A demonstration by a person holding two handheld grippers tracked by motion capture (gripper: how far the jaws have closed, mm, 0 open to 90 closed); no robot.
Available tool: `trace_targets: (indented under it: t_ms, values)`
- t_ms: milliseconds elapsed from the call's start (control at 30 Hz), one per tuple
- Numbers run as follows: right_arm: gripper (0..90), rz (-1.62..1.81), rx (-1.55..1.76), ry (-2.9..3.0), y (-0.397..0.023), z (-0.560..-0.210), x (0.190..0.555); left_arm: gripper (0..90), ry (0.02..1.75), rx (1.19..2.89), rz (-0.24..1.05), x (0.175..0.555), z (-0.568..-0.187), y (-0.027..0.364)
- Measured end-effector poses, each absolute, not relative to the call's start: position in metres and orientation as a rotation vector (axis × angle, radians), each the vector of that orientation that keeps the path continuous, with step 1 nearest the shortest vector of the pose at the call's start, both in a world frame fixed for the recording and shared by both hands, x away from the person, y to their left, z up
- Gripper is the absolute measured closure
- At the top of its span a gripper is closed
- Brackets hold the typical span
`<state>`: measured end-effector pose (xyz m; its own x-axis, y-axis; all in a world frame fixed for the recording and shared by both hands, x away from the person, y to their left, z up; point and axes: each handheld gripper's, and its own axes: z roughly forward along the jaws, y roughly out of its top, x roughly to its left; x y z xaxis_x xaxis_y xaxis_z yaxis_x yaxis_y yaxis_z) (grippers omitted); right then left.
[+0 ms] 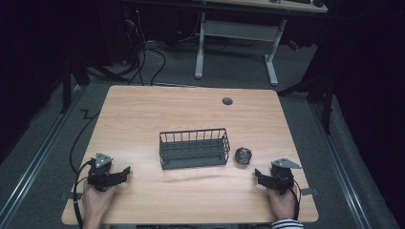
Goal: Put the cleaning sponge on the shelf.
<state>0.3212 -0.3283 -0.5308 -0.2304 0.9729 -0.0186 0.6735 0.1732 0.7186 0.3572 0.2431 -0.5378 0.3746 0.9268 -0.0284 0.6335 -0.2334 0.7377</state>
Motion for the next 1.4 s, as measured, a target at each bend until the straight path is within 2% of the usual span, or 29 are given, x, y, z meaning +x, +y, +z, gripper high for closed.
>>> trace_targets:
  t_ms: [433,633,900,1067,1400]
  values:
    - [24.4,0.828,1.547,1.981,-0.329,-0.531,0.321,21.0,1.345,1.974,0.569,0.357,-0.538,0.242]
    - [28.0,0.830,1.545,2.000,-0.326,-0.527,0.321,21.0,1.346,1.972,0.571,0.357,-0.538,0.242]
    - [28.3,0.941,1.468,2.011,-0.312,-0.507,0.319,21.1,1.347,1.971,0.571,0.357,-0.538,0.242]
    - [27.2,0.978,1.399,2.040,-0.293,-0.492,0.332,21.1,1.347,1.972,0.569,0.357,-0.538,0.242]
    - [23.8,0.950,1.425,2.072,-0.279,-0.495,0.362,21.1,1.347,1.969,0.567,0.357,-0.538,0.242]
